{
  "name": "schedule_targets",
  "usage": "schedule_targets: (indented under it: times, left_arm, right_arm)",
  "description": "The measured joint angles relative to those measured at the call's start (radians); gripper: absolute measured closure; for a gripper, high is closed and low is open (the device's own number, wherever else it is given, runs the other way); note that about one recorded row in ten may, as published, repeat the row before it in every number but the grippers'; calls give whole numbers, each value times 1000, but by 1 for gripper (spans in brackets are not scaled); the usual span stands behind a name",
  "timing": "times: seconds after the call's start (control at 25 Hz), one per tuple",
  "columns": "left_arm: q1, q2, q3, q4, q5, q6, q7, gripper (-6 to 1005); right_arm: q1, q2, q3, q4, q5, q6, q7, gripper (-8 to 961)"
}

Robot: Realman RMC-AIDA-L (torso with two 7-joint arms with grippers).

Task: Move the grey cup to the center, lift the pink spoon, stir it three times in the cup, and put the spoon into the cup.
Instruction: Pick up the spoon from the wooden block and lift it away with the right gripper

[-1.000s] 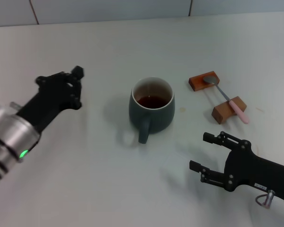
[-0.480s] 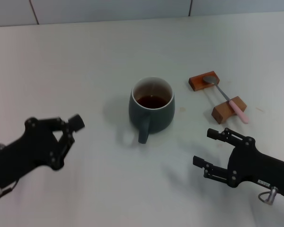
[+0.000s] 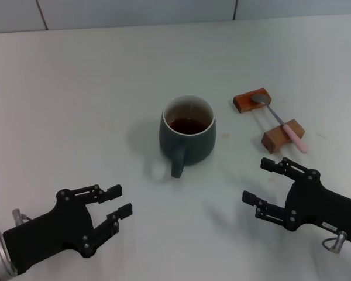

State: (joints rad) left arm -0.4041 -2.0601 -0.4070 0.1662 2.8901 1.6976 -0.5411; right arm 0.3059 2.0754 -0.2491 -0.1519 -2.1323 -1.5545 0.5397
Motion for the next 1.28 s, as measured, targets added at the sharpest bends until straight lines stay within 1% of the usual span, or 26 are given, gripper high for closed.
schedule_targets:
  times: [0.08, 0.24, 0.48, 0.68, 1.12, 1.2, 1.28]
  left_arm:
    - [-4, 0, 5, -1, 0, -10, -6, 767]
    - [-4, 1, 3, 2, -1, -10, -7, 560]
    - [-4, 2, 0, 3, -2, -19, -6, 324]
    - [-3, 3, 1, 4, -2, -24, -4, 178]
    - [-4, 4, 7, 7, -2, -44, -4, 178]
    - [-4, 4, 8, 7, -2, -45, -4, 178]
    - [-4, 5, 5, 9, -2, -46, -7, 178]
  right_arm:
    - [-2, 0, 0, 0, 0, 0, 0, 171]
    - [-4, 0, 1, 3, 0, -1, 0, 171]
    - [-6, 1, 1, 7, 0, -1, 1, 170]
    - [-5, 1, 1, 8, 0, -2, 9, 170]
    - [-7, 2, 1, 9, 0, -4, 13, 170]
    - [-11, 2, 2, 9, 0, -18, 13, 170]
    - [-19, 2, 15, 10, 0, -65, 25, 170]
